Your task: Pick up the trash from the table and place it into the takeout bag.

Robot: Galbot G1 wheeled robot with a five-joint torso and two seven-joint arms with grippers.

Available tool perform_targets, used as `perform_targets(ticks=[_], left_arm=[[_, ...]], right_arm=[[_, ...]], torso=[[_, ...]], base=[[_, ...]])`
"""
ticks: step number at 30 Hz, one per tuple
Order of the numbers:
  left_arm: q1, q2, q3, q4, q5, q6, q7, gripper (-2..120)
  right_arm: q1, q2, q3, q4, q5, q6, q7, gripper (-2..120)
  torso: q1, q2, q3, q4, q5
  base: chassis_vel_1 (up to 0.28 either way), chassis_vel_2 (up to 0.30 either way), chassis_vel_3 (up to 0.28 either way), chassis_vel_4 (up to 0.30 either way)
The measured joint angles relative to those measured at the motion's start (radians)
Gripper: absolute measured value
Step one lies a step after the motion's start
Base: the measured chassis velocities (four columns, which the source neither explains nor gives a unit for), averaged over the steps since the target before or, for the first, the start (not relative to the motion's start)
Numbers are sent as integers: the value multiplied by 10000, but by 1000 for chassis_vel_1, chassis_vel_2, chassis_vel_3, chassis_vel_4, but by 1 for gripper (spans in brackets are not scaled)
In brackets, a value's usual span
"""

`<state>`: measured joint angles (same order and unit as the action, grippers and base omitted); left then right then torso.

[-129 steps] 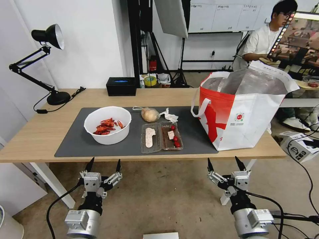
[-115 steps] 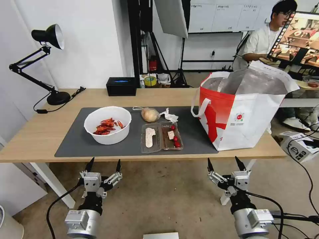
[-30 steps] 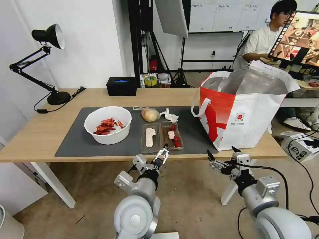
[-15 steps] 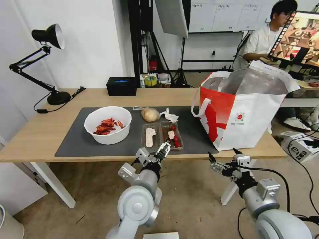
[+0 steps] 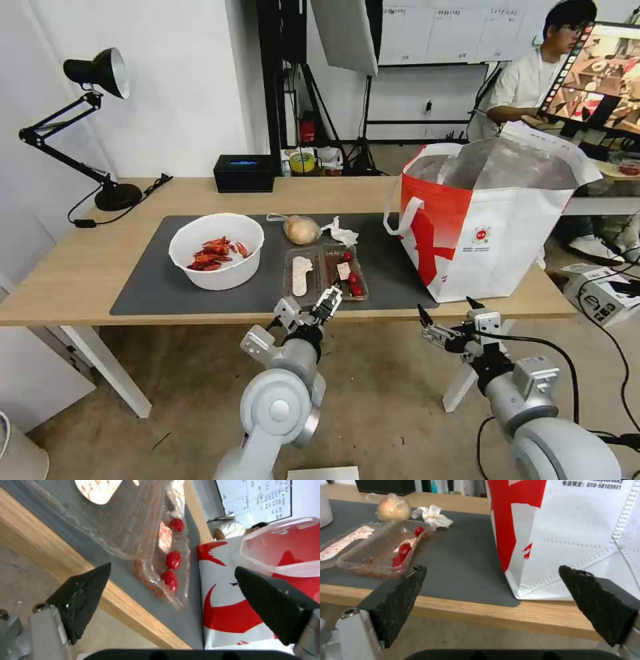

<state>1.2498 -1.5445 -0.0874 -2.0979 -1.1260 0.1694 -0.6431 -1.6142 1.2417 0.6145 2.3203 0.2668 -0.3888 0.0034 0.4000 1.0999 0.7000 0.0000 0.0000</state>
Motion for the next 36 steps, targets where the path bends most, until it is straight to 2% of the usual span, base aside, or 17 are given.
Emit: perform_targets(ticks=[16, 30, 33, 36], left_arm=[[-97, -158, 33, 291, -41, -8, -63, 100], [-410, -310, -388, 738, -77, -101, -129, 100], [-441, -373, -455, 791, -109, -259, -53, 100], [-423, -428, -464, 645, -121, -430, 286, 100]], right_arm=[[-24, 4, 16, -121, 2, 165, 1, 100], [17, 72, -149, -336, -60, 264, -1, 100], [18, 111, -189, -354, -103, 272, -1, 100], [7, 115, -181, -363, -113, 299, 0, 100]], torso=[[0, 0, 0, 0, 0], [0, 1, 0, 0, 0], [0, 0, 0, 0, 0], [0, 1, 0, 0, 0]], base=[[0, 0, 0, 0], [0, 0, 0, 0], [0, 0, 0, 0], [0, 0, 0, 0]])
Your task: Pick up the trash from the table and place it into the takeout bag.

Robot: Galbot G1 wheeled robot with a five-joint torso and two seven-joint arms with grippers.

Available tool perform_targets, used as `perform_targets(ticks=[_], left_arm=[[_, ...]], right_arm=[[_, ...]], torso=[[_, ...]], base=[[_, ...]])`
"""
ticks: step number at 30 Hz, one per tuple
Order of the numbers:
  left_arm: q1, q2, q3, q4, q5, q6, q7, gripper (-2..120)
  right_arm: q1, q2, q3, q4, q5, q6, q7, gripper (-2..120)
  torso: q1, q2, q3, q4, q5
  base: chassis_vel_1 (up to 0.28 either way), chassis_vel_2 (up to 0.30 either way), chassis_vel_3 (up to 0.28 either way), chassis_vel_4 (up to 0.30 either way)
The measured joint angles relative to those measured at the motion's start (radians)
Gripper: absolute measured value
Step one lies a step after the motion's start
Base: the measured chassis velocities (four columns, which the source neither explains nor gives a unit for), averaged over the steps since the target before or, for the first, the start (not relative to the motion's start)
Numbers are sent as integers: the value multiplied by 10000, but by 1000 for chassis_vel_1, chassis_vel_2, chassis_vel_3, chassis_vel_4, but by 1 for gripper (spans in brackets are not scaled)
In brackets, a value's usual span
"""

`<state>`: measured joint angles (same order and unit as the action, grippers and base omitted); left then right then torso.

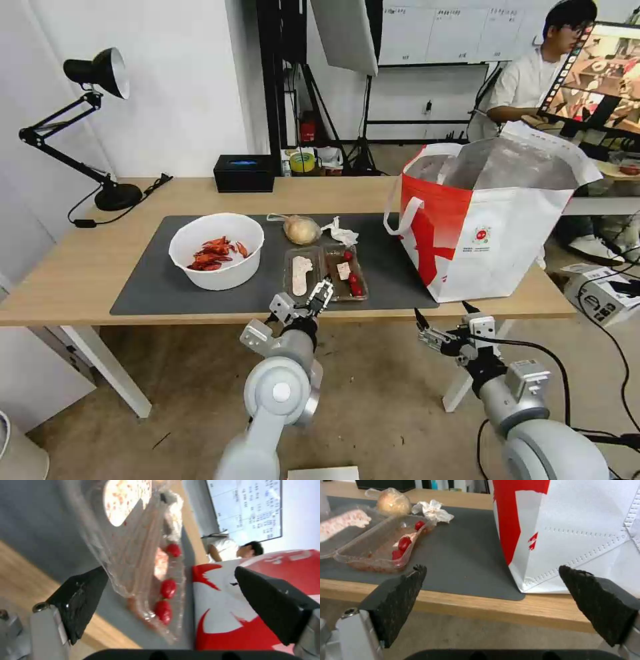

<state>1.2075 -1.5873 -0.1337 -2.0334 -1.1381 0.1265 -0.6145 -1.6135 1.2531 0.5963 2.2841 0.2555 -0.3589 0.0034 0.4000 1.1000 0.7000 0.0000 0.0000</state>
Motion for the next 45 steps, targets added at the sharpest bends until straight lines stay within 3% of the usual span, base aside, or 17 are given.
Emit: perform_targets(ticks=[21, 45], left_arm=[[-193, 97, -51, -575, 80, -145, 562, 100], [-1473, 387, 938, 724, -92, 23, 629, 100]], right_arm=[[-54, -31, 23, 75, -40, 16, 0, 100], [-96, -29, 87, 89, 111, 1, 22, 100]], torso=[[0, 1, 0, 0, 0], [0, 0, 0, -1, 1]], base=[[0, 0, 0, 0], [0, 0, 0, 0]])
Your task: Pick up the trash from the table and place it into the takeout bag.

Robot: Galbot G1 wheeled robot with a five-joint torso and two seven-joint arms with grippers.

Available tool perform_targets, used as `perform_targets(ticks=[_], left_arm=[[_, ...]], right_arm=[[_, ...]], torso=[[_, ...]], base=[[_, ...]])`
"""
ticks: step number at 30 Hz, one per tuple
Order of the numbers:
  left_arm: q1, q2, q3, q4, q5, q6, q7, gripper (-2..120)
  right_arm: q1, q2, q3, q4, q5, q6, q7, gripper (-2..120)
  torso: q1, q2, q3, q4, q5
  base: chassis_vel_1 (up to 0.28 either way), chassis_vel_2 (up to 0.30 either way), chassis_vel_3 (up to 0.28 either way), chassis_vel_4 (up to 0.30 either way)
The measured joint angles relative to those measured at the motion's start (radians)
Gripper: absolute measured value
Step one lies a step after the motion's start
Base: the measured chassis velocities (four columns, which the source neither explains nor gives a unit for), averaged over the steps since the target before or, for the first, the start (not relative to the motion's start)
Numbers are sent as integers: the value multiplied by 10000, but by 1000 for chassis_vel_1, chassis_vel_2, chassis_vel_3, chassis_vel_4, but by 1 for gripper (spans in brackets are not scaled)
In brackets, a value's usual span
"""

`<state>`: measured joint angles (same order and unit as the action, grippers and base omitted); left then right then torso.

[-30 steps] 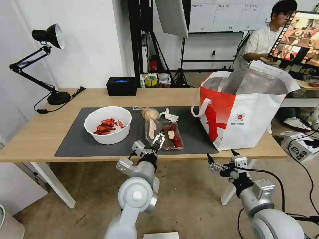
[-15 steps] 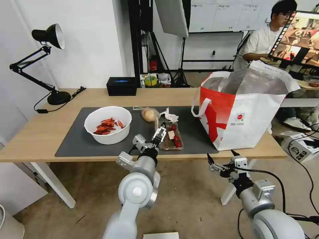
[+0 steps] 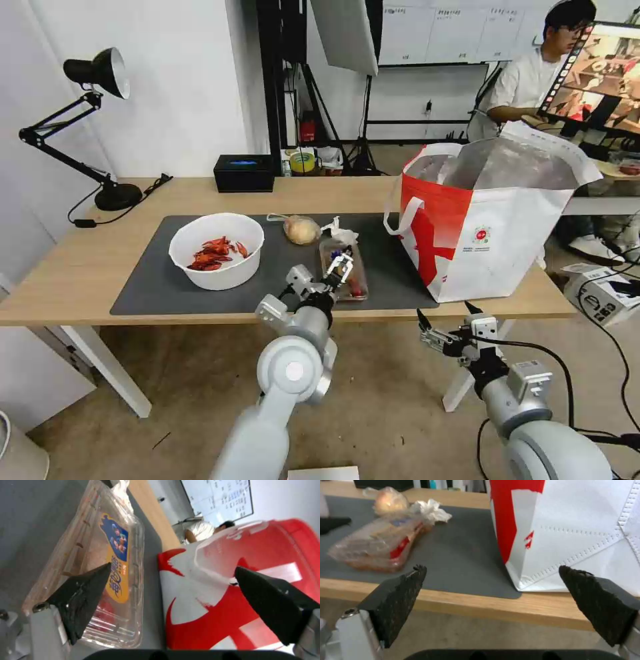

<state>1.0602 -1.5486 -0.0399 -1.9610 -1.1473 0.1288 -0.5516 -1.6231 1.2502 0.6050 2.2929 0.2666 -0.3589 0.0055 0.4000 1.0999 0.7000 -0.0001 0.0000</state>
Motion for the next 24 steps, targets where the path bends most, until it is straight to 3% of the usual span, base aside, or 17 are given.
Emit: perform_targets(ticks=[4, 6, 7, 9, 10, 13, 14, 16, 17, 19, 23, 24], left_arm=[[-43, 314, 39, 88, 674, 123, 274, 100], [-44, 710, 77, 149, 1238, 218, 933, 100], [-44, 710, 77, 149, 1238, 218, 933, 100], [-132, 1420, 182, 326, 2542, 306, 2182, 99], [-132, 1420, 182, 326, 2542, 306, 2182, 99], [-659, 2584, 544, 952, 5364, -14, 4306, 83], [-659, 2584, 544, 952, 5364, -14, 4306, 83], [-1101, 3285, 844, 1180, 5934, -63, 5116, 75], [-1101, 3285, 844, 1180, 5934, -63, 5116, 75], [-1580, 3931, 1149, 1413, 6166, -103, 5635, 64], [-1971, 4389, 1351, 1631, 6319, -140, 6029, 52], [-2231, 4589, 1440, 1802, 6324, -145, 6234, 43]], right_arm=[[0, -8, -4, 145, 157, -75, 7, 100], [34, -46, -1, 144, 169, -87, 13, 100], [34, -46, -1, 144, 169, -87, 13, 100], [149, -104, -12, 69, 286, -109, 141, 100], [149, -104, -12, 69, 286, -109, 141, 100], [379, -311, -23, 50, 1320, -276, 327, 100], [379, -311, -23, 50, 1320, -276, 327, 100], [623, -533, 30, 43, 2318, -452, 465, 100], [623, -533, 30, 43, 2318, -452, 465, 100], [890, -799, 100, 12, 3125, -534, 528, 100], [1054, -984, 115, -38, 3422, -548, 547, 100], [1101, -1041, 109, -71, 3472, -549, 554, 100]], torso=[[0, 0, 0, 1, -1], [0, 0, 0, 1, -2], [0, 0, 0, 1, -2], [-1, 0, 0, 2, -2], [-1, 0, 0, 2, -2], [-1, 0, 0, 1, -3], [-1, 0, 0, 1, -3], [-1, -1, 0, 4, -3], [-1, -1, 0, 4, -3], [-1, -1, 0, 1, -3], [0, -1, 0, 2, -2], [-1, 0, 0, 2, -3]], base=[[0, 0, 0, 0], [0, 0, 0, 0], [0, 0, 0, 0], [0, 0, 0, 0], [0, 0, 0, 0], [0, 0, 0, 0], [0, 0, 0, 0], [0, 0, 0, 0], [0, 0, 0, 0], [0, 0, 0, 0], [0, 0, 0, 0], [0, 0, 0, 0]])
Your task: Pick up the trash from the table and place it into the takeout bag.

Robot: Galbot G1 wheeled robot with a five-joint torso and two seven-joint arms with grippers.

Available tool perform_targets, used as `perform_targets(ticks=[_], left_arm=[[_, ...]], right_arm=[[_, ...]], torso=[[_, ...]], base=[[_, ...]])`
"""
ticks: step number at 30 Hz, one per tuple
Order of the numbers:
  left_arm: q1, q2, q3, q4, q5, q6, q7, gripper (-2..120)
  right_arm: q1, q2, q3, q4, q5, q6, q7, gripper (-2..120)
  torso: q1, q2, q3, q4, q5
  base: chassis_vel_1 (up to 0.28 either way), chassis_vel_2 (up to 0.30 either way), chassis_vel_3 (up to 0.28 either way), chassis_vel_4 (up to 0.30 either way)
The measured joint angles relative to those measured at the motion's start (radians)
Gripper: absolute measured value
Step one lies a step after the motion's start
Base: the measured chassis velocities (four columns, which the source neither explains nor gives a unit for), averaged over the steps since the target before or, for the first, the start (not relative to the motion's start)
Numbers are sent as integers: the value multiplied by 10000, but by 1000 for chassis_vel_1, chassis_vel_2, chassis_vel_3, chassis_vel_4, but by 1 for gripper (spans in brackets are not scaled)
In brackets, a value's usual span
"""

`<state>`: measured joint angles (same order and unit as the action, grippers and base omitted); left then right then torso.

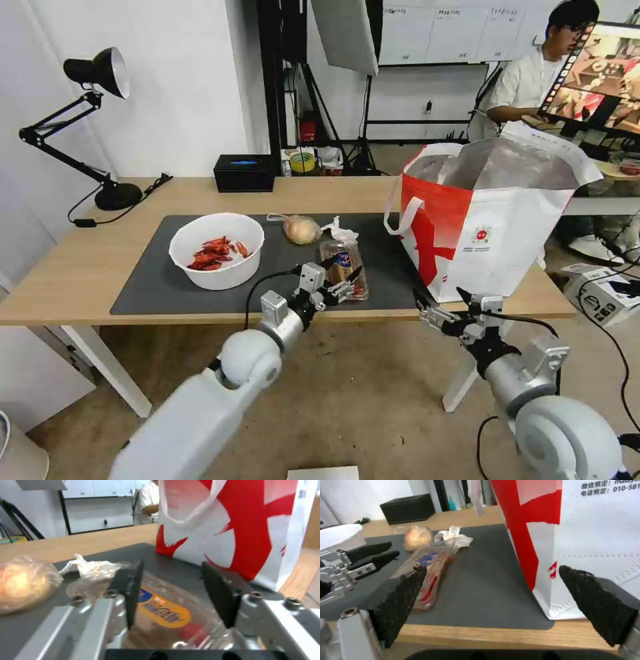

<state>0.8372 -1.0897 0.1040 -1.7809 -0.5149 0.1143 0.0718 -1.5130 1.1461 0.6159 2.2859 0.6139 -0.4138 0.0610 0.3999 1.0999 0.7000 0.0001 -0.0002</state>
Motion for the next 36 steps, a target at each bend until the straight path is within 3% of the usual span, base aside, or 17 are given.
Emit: perform_targets(ticks=[13, 23, 29, 36], left_arm=[[-334, 235, 335, 583, 124, -292, 1109, 0], [-240, 371, 315, 779, 333, -493, 1478, 0], [-103, 595, 223, 794, 393, -599, 1557, 0], [-13, 711, 148, 784, 364, -644, 1550, 0]], right_arm=[[511, -128, -117, -276, 1201, -81, 387, 100], [1553, -368, -519, -863, 3552, -387, 762, 100], [2893, -439, -1412, -1853, 5559, -622, 1417, 100], [4327, -270, -2385, -2862, 6770, -890, 2207, 100]], torso=[[0, 0, 0, -2, 1], [1, 1, 0, -2, 1], [1, 0, 0, 0, 2], [1, 0, 1, 0, 1]], base=[[0, 0, 0, 0], [0, 0, 0, 0], [0, 0, 0, 0], [0, 0, 0, 0]])
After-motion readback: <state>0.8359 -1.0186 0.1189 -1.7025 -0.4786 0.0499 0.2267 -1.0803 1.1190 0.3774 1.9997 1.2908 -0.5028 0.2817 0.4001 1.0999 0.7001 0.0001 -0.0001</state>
